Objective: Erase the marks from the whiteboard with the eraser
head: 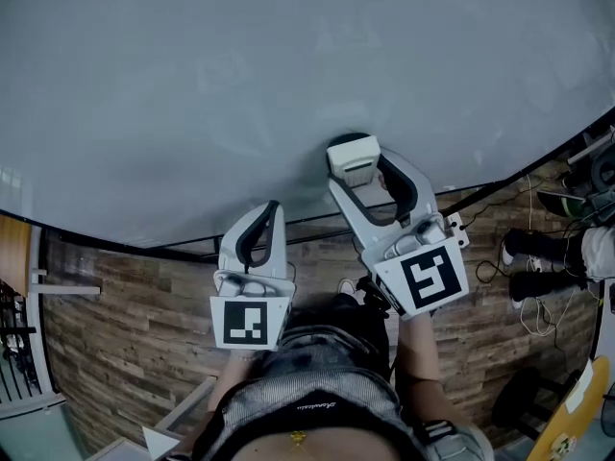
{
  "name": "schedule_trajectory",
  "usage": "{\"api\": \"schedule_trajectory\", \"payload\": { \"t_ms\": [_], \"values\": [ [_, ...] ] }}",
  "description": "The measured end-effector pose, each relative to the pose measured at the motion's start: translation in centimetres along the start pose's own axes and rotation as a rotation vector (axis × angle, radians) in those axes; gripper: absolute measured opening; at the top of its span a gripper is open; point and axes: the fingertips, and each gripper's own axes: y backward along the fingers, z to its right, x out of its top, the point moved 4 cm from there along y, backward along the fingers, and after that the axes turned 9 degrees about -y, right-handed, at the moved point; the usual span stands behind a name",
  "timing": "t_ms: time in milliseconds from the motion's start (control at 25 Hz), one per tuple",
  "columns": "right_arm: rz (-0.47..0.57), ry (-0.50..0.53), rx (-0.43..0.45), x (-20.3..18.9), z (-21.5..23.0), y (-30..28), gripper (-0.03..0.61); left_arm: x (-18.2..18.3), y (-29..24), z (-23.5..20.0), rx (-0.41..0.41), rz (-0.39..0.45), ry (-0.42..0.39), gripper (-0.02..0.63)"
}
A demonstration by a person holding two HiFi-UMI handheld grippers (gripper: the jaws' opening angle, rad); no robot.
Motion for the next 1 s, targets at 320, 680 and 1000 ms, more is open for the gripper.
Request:
{"api": "schedule_trajectory", "payload": {
  "t_ms": [320,680,1000],
  "values": [
    [0.023,0.017,0.061,-0.5,0.5,-0.1,0.244,-0.1,-0.4,0.6,0.039,0.011,0.015,0.005],
    [0.063,0.022,0.012,2.0,1.6,1.4,0.242,0.2,-0.5,0.9,0.075,-0.005,0.038,0.003],
    [0.113,0.021,-0.060,3.5,0.8,0.1,0.241,-0.9,-0.2,-1.2,0.096,-0.042,0.042,0.005]
  ]
}}
